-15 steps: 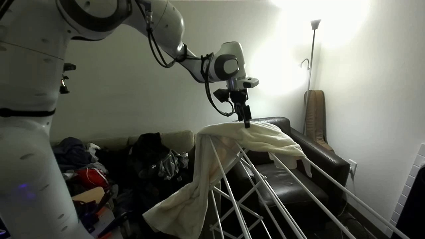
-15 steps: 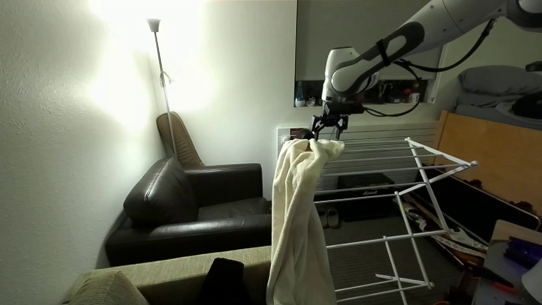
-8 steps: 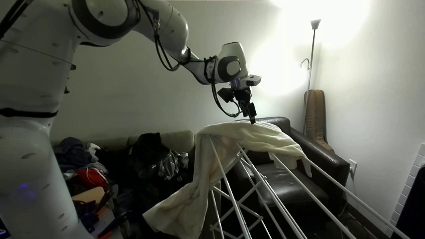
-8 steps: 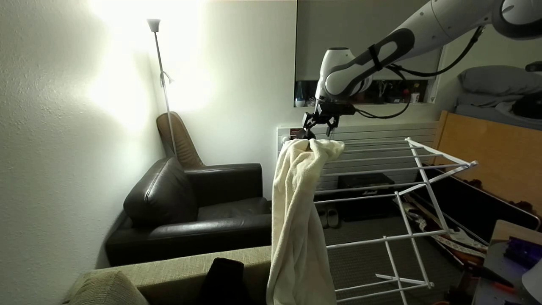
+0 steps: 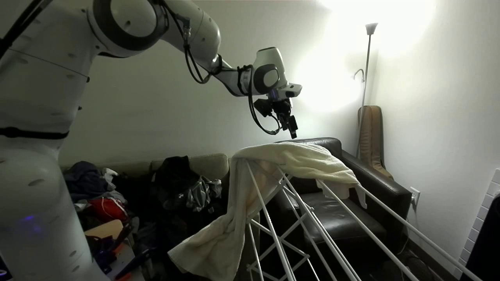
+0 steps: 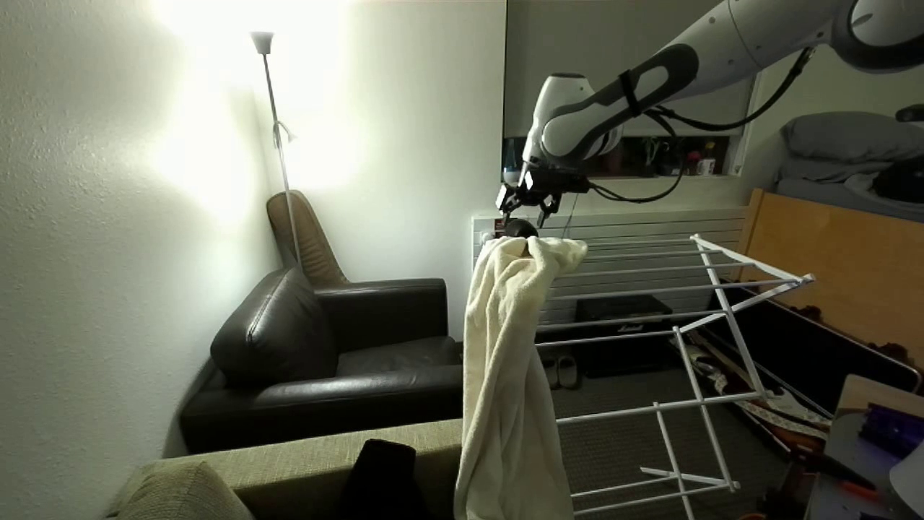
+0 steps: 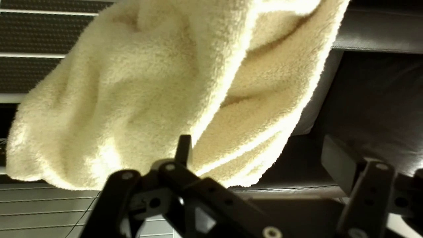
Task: Take the towel and put it on the couch
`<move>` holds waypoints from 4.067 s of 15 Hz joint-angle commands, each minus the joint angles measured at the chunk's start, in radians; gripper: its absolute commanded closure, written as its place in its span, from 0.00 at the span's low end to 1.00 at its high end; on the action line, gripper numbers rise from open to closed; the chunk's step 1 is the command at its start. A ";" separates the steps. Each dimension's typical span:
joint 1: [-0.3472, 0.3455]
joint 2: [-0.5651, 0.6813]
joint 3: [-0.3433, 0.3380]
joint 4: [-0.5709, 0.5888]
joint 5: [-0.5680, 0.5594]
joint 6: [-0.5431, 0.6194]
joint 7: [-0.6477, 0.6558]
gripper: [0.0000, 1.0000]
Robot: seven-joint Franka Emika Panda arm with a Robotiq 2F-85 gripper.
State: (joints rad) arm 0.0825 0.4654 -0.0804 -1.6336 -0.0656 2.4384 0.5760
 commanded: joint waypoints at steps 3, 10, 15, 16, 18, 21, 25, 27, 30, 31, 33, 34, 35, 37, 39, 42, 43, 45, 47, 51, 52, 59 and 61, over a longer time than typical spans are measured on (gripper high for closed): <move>-0.026 0.098 -0.007 0.080 0.056 -0.003 -0.039 0.00; -0.056 0.189 -0.020 0.152 0.082 -0.041 -0.041 0.00; -0.065 0.230 -0.016 0.177 0.119 -0.093 -0.038 0.00; -0.067 0.236 -0.016 0.179 0.122 -0.101 -0.040 0.00; -0.064 0.234 -0.020 0.177 0.115 -0.114 -0.049 0.26; -0.050 0.194 -0.034 0.152 0.091 -0.128 -0.061 0.45; -0.037 0.126 -0.052 0.112 0.065 -0.162 -0.069 0.72; -0.033 0.098 -0.056 0.106 0.054 -0.179 -0.067 0.85; -0.033 0.068 -0.054 0.104 0.046 -0.200 -0.067 0.96; -0.034 0.060 -0.051 0.103 0.046 -0.207 -0.068 0.97; -0.032 0.048 -0.048 0.099 0.046 -0.216 -0.067 0.96; -0.034 0.044 -0.043 0.097 0.049 -0.221 -0.074 0.94; -0.034 0.041 -0.038 0.094 0.048 -0.224 -0.088 0.71; -0.037 0.084 -0.042 0.148 0.057 -0.215 -0.063 0.93; -0.034 0.080 -0.039 0.140 0.054 -0.215 -0.073 0.82; -0.033 0.080 -0.039 0.137 0.053 -0.215 -0.074 0.69; -0.033 0.080 -0.039 0.137 0.053 -0.215 -0.075 0.69; -0.030 0.081 -0.042 0.136 0.049 -0.207 -0.068 0.44; -0.033 0.093 -0.043 0.143 0.050 -0.191 -0.068 0.38; -0.051 0.136 -0.040 0.177 0.079 -0.182 -0.070 0.13; -0.056 0.148 -0.040 0.188 0.086 -0.184 -0.070 0.06; -0.082 0.244 -0.013 0.281 0.156 -0.189 -0.090 0.00; -0.076 0.272 -0.003 0.315 0.176 -0.194 -0.087 0.00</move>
State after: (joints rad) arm 0.0158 0.6942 -0.1092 -1.3764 0.0690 2.2456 0.5030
